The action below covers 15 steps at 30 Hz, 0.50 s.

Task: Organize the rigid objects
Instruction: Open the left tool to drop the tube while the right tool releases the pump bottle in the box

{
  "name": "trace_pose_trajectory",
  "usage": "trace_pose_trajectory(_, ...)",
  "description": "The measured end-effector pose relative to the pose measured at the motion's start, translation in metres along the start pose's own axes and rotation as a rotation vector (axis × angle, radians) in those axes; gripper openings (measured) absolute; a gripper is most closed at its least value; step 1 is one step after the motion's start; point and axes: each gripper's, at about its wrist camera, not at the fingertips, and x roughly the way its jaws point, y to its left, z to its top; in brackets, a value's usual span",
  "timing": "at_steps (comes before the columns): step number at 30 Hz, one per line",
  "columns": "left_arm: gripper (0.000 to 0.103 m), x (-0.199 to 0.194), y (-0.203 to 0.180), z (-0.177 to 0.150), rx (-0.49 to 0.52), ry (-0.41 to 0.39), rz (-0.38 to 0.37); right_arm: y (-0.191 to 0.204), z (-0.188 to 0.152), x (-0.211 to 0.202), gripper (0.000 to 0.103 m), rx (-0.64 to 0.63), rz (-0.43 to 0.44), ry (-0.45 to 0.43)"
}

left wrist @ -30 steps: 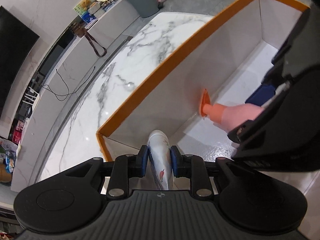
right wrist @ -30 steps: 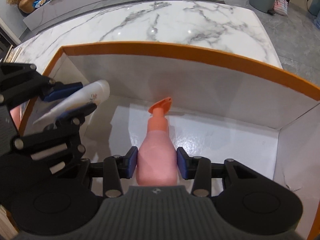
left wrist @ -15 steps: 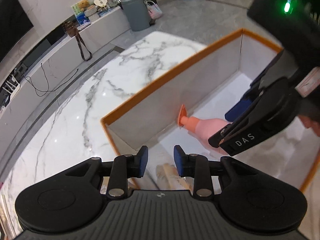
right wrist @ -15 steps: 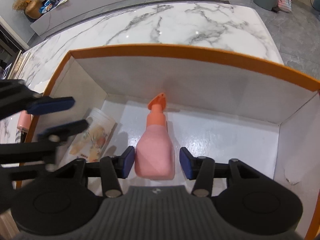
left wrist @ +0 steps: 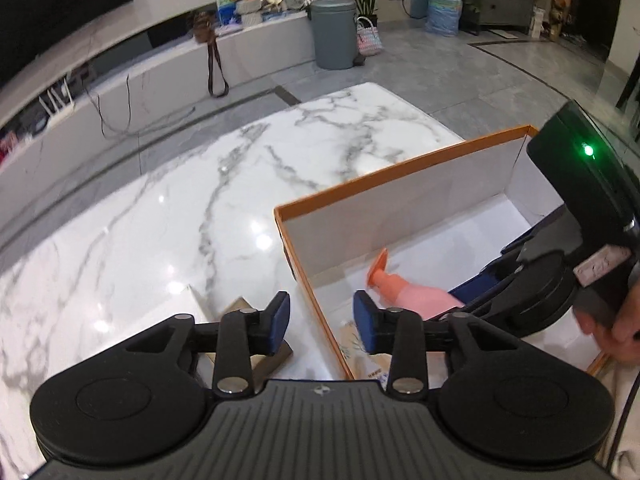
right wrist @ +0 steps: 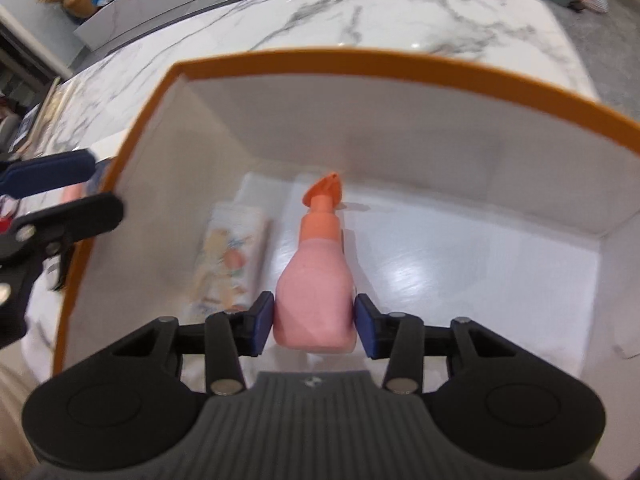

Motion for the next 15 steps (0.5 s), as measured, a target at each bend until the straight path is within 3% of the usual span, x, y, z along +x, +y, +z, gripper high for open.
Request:
trace_pose_trajectory(3,0.033,0.001,0.007,-0.005,-0.042,0.007,-0.031,0.008,0.001,0.002,0.044,0.004,-0.014,-0.001)
trace_pose_trajectory(6,0.031,0.003,0.009,-0.009,-0.059,0.005,-0.034,0.007,0.001,0.006,0.045,0.056,0.072,0.026)
trace_pose_trajectory(10,0.027,0.007,0.011,-0.014,-0.077,0.010,-0.048,0.012,0.000,0.002,0.047,0.039,0.063,0.003)
trace_pose_trajectory(15,0.023,0.008,0.010,-0.018,-0.093,0.006,-0.064,0.032,-0.003,-0.003,0.065,-0.065,-0.016,0.056)
